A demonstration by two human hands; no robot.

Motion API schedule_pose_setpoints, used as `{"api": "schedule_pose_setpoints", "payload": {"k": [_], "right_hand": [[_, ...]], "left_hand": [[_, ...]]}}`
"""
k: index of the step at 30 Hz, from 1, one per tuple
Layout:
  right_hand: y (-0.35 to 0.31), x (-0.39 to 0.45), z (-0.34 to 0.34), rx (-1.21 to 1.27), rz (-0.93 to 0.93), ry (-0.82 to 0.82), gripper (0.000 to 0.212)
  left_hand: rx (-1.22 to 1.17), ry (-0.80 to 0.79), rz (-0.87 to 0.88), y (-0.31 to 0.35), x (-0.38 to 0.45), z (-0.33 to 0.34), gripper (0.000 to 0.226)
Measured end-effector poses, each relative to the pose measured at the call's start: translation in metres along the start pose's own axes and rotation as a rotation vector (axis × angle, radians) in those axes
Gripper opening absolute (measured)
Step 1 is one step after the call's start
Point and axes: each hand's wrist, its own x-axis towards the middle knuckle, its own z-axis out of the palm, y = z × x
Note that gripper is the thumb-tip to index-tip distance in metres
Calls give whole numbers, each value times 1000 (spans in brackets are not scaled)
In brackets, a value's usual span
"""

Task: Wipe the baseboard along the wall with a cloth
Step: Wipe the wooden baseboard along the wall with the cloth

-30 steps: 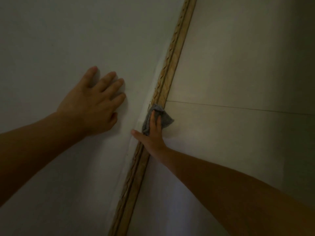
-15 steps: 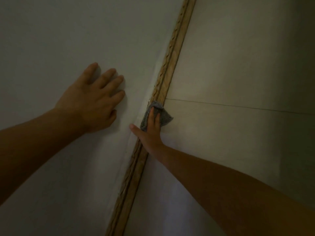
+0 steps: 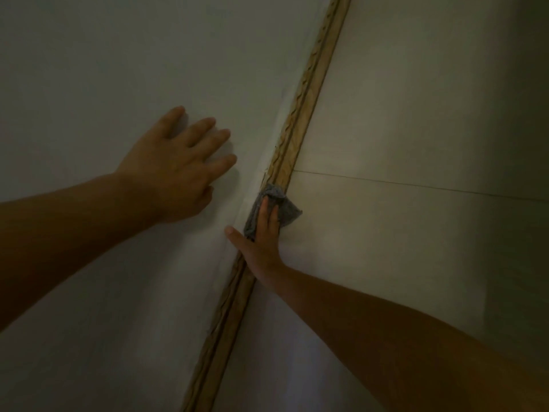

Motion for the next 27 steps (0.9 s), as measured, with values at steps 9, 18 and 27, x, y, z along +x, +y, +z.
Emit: {"api": "schedule_pose_setpoints", "payload": {"k": [9,18,27], "right_hand": [[8,-17,-1,28,7,-77,91],[13,-31,5,33,15,-125,96],[17,-32,6,64,28,-108,92]], "left_hand": [[-120,76,-6,31,-35,14,66],[-230,224,7,40,-50,32,57],[-271,251,19,60,-74,48,60]]}}
